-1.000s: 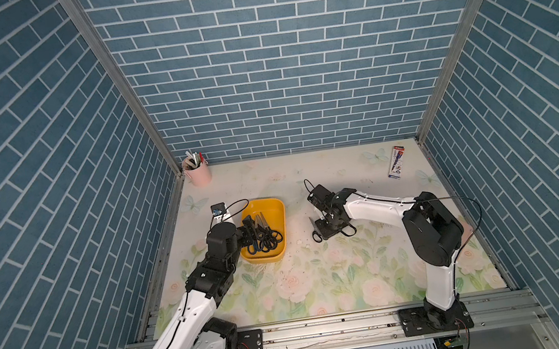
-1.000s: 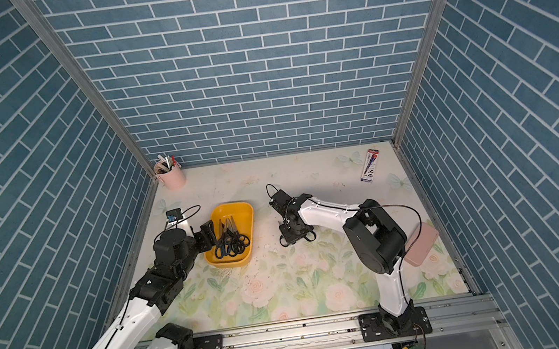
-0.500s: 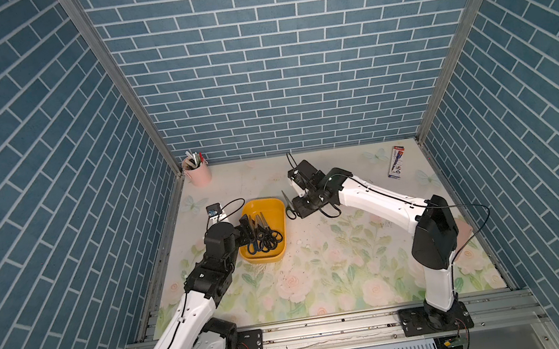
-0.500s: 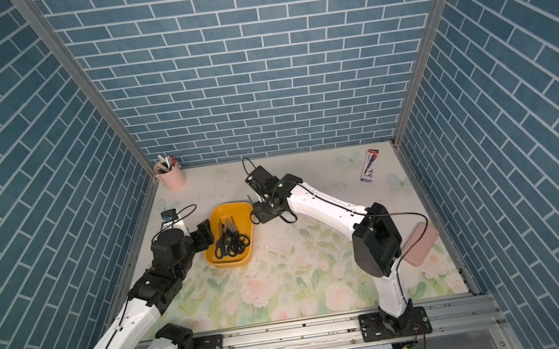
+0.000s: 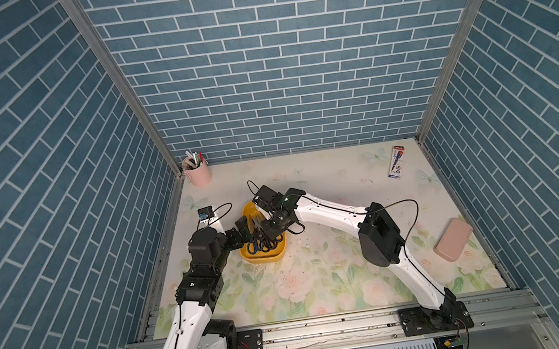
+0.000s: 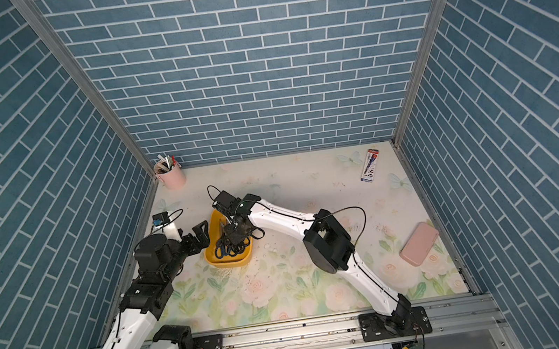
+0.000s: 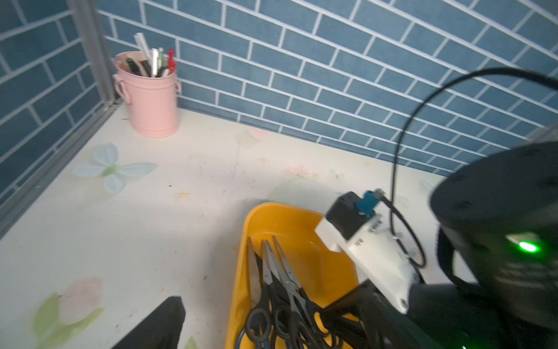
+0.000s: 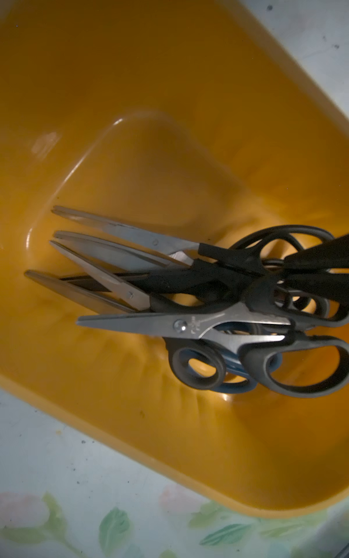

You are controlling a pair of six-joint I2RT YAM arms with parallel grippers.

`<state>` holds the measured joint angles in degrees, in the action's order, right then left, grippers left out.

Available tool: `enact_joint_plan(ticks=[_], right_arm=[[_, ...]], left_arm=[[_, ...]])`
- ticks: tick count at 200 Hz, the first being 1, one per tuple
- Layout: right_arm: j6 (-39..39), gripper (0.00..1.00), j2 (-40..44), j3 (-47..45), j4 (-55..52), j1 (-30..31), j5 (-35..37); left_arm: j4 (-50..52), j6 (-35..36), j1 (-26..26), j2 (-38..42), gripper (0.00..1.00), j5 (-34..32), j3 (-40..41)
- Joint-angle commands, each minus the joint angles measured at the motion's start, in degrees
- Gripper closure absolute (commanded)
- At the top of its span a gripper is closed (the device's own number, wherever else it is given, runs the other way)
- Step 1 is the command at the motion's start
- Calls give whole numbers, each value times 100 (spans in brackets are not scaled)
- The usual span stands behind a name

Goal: Put the scissors into the storage box
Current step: Place the scissors in the storage box, then reset both arms

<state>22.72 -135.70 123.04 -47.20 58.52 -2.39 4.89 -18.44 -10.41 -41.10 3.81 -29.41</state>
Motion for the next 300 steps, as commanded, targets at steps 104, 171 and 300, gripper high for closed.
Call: enact_joint_plan(ticks=[104, 171, 300], right_arm=[[-1167, 15, 4031, -3805, 3243, -438, 2869], [-2370, 12, 6815, -8937, 6464, -2858, 4121], [-3072, 14, 5229, -11140, 11955, -4443, 2663]], left_arm=[[-1180, 346, 40, 506, 0, -2832, 857], [-4109, 1249, 57, 402, 0, -3475, 2815], [-7520, 1908, 590, -3222, 0, -1538, 2282]])
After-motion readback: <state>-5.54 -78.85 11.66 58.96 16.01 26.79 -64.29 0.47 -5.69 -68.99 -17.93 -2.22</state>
